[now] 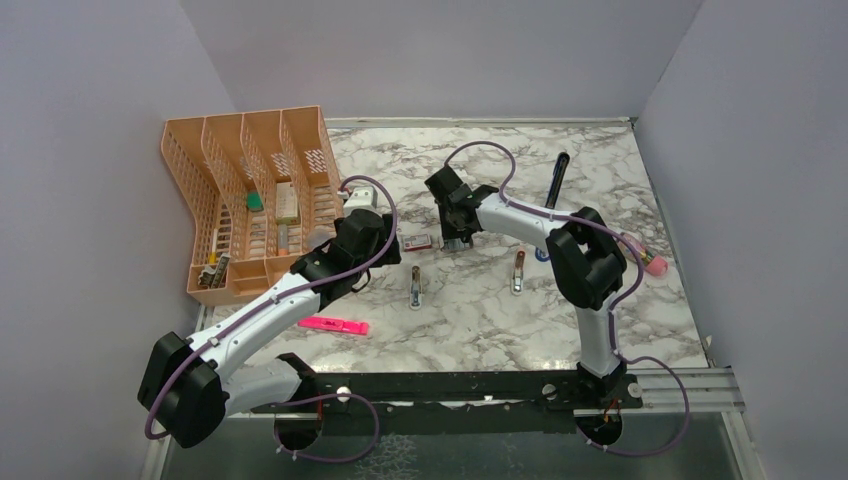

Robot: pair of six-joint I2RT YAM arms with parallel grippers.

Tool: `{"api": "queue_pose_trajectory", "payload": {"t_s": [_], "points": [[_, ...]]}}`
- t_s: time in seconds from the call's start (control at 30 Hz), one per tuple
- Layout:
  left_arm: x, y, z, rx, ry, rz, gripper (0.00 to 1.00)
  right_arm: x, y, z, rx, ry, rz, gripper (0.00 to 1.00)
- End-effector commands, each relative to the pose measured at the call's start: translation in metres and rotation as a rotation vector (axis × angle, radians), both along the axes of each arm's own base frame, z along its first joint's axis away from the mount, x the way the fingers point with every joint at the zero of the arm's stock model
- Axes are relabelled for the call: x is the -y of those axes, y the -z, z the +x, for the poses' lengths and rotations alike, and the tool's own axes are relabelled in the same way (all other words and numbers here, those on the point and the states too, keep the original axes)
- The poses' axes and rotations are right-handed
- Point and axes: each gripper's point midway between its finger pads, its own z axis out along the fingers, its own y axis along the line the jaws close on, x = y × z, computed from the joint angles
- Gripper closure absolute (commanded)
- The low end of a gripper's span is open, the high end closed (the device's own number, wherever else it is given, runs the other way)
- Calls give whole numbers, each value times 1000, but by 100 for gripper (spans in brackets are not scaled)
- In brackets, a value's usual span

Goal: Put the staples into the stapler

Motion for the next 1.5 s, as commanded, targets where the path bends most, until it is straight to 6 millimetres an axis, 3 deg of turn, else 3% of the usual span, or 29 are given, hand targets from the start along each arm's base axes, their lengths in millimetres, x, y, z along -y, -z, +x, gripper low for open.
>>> {"api": "queue_pose_trajectory", "payload": {"t_s": [0.0,0.2,0.63,0.93,1.23,1.47], "points": [[-5,-5,3,28,-26,-2,29,0,-6,-2,5,2,6,77],[-6,-5,3,28,-28,-1,29,-17,-8,-6,-16,-64,81,71],[-6,-6,4,32,-30,-1,29,-24,-3,-6,-36,-89,97,63],[-6,-6,4,32,-30,-1,29,-26,9,-8,-67,-109,75,65],[-6,-6,4,31,-30,0,29,-27,-1,-1,-22,-122,79,68],[-7,-6,4,31,-32,1,29,-23,4,4,-19,-119,41,67]]}}
